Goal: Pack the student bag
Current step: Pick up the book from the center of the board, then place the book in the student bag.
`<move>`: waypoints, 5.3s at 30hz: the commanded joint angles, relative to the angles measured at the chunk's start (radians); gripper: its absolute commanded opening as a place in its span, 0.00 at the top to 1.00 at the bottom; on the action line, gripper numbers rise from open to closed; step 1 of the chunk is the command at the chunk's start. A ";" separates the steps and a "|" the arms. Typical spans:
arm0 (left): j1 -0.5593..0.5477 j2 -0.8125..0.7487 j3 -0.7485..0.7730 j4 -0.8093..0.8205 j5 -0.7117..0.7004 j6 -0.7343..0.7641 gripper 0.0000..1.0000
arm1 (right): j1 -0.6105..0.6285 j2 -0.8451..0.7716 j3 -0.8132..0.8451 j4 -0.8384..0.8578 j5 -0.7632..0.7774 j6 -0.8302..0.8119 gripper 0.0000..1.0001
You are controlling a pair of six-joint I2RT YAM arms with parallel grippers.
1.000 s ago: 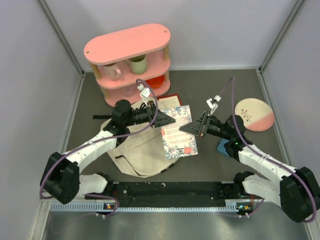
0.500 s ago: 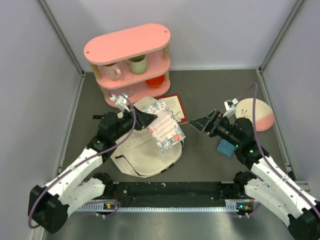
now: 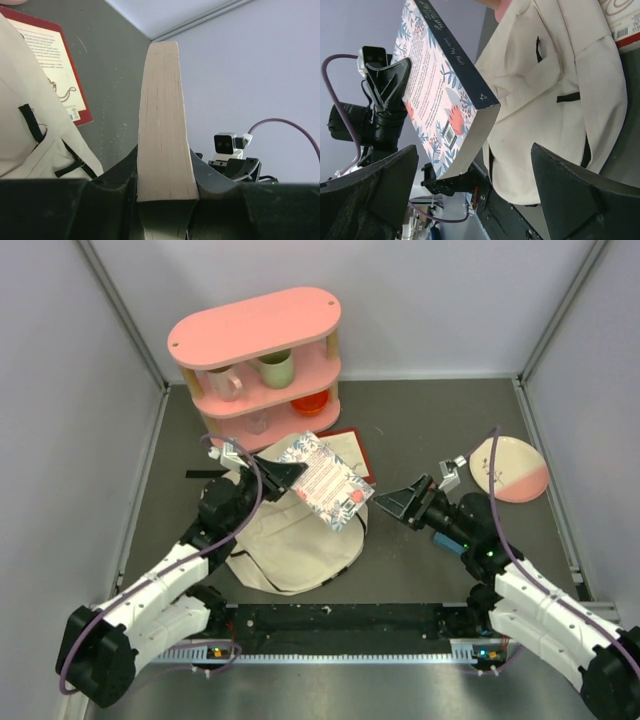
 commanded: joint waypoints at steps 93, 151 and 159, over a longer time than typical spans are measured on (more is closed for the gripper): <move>-0.697 0.666 0.529 -0.890 -0.408 0.899 0.45 | 0.131 -0.341 0.202 -0.687 0.802 -0.123 0.94; -0.335 0.290 0.759 -0.808 -0.382 0.782 1.00 | 0.134 -0.388 0.323 -0.606 -0.026 -0.255 1.00; -0.335 0.261 0.737 -0.805 -0.408 0.774 1.00 | 0.134 -0.257 0.196 -0.397 -0.176 -0.186 1.00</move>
